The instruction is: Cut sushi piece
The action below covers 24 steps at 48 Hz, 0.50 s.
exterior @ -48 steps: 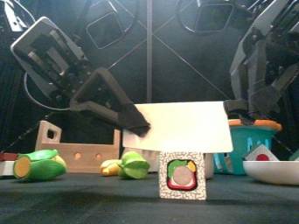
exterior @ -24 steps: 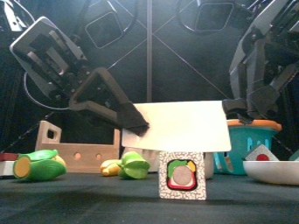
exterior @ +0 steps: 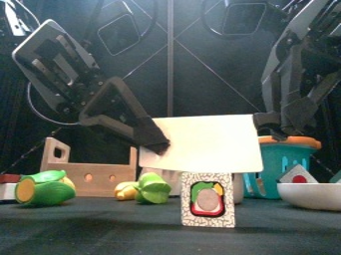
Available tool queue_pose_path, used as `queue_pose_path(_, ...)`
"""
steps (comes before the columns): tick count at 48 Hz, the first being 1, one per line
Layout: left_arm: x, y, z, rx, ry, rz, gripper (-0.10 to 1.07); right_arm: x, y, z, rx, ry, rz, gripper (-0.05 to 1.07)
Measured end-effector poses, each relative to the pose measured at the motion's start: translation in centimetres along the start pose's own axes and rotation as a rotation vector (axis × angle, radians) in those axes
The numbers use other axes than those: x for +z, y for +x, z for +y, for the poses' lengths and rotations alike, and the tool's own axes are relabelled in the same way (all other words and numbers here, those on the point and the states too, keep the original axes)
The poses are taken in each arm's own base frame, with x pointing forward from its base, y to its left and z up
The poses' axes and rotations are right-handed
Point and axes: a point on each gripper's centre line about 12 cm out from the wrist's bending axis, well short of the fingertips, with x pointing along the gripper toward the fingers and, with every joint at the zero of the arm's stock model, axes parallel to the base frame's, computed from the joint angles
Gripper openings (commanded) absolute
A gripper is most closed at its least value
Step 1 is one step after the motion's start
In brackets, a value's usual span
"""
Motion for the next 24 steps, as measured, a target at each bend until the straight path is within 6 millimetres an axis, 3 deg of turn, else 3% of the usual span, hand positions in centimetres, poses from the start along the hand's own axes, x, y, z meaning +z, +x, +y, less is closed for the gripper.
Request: queue_pose_path(24,-1.8,0.8,0.3,0.011,-0.002,0.048,0.43,-0.9,1.9,-0.2,-0.015,0.009,0.046,0.48)
